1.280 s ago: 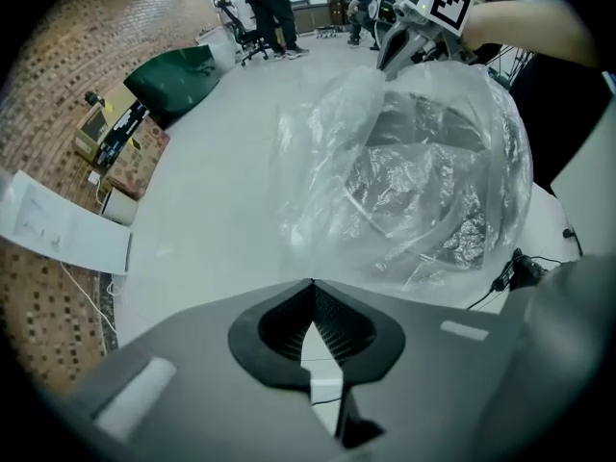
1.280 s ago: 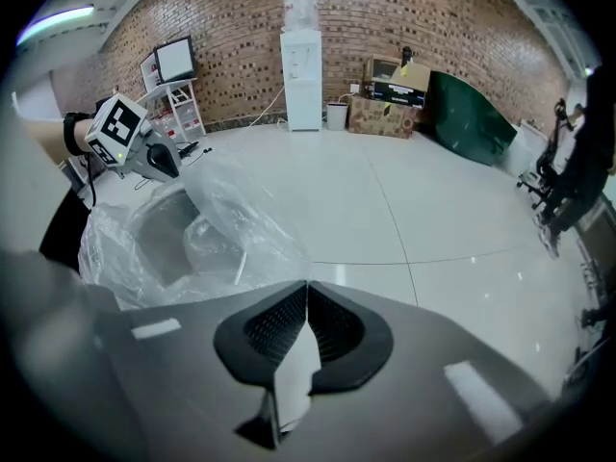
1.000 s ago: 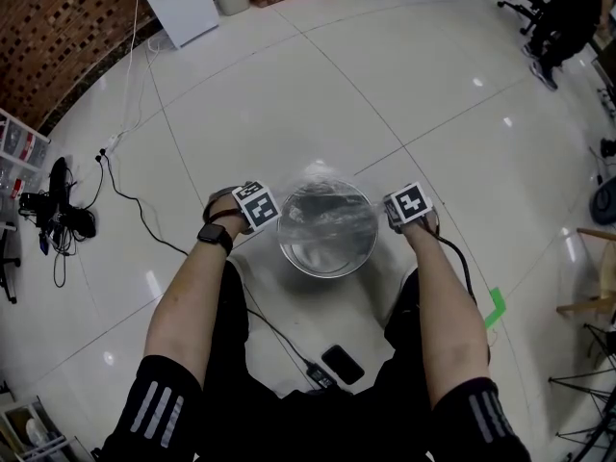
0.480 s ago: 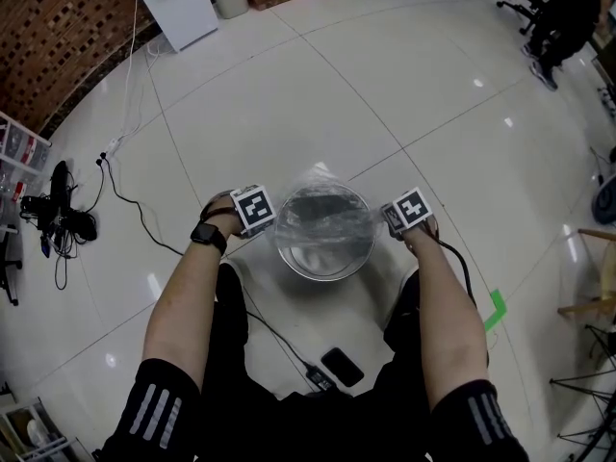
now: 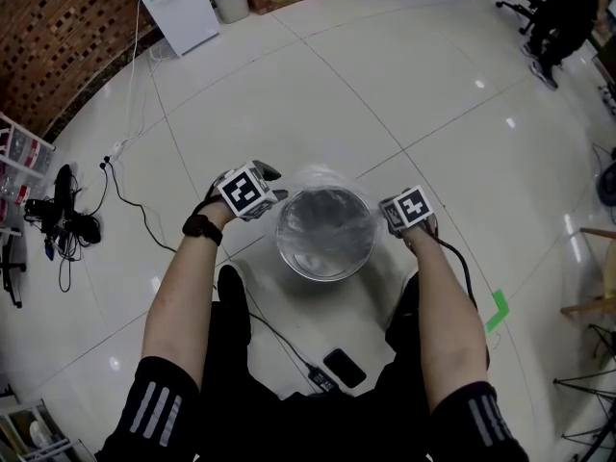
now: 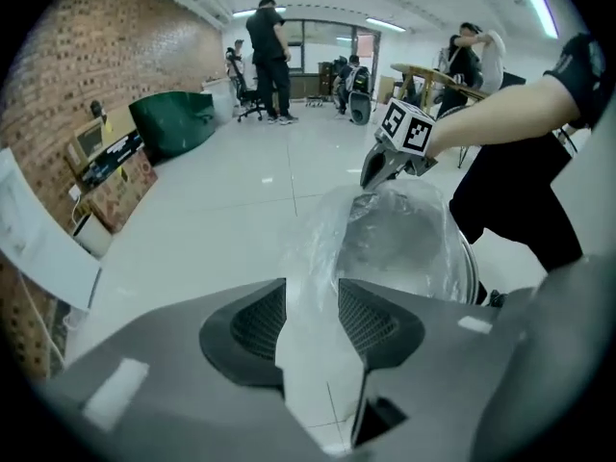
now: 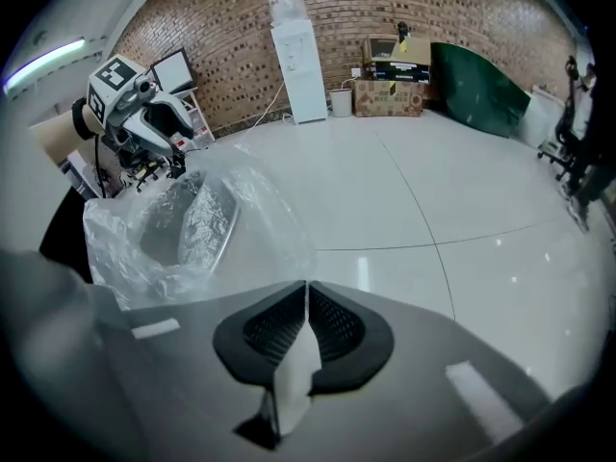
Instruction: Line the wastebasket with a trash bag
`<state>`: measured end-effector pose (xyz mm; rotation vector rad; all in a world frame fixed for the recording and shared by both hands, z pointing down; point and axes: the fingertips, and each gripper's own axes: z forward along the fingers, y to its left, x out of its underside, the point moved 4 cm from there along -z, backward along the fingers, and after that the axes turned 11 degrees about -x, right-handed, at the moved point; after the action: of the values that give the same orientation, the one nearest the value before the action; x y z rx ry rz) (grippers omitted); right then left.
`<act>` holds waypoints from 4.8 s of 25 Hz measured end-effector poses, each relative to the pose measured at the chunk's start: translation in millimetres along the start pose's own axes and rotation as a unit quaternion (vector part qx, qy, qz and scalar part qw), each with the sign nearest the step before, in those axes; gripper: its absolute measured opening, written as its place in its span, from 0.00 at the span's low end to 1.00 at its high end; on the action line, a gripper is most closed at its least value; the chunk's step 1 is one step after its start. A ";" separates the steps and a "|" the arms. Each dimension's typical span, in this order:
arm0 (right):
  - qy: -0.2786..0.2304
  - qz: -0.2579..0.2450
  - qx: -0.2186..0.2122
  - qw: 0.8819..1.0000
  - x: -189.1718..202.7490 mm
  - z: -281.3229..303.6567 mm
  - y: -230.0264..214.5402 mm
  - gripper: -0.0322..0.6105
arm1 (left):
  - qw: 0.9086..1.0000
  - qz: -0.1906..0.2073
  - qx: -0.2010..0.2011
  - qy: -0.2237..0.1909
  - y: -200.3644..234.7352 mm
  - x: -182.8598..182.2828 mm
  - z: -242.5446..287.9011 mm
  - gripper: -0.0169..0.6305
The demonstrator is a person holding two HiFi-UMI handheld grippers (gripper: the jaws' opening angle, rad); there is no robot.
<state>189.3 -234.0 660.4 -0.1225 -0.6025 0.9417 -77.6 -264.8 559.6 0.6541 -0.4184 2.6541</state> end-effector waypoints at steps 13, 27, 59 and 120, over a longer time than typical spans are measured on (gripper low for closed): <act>-0.028 0.001 0.020 0.999 -11.0 3.2 -5.5 0.07 | 0.992 0.013 -0.122 0.041 28.5 12.8 54.9 0.02; 0.030 0.018 -0.030 0.999 13.3 26.7 1.2 0.07 | 0.989 -0.003 -0.015 0.145 -5.3 66.2 110.1 0.08; 0.123 -0.276 -0.046 0.952 37.1 -61.6 96.8 0.29 | 0.993 0.078 0.035 0.087 -135.4 27.3 -38.1 0.29; 0.312 -0.243 -0.225 0.891 152.7 7.9 128.7 0.06 | 0.962 0.148 0.123 0.194 -240.9 109.8 18.4 0.06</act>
<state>159.1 -38.3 687.4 -0.6372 -0.2148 0.2249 -59.3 -27.0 676.0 0.1292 -0.0758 3.0565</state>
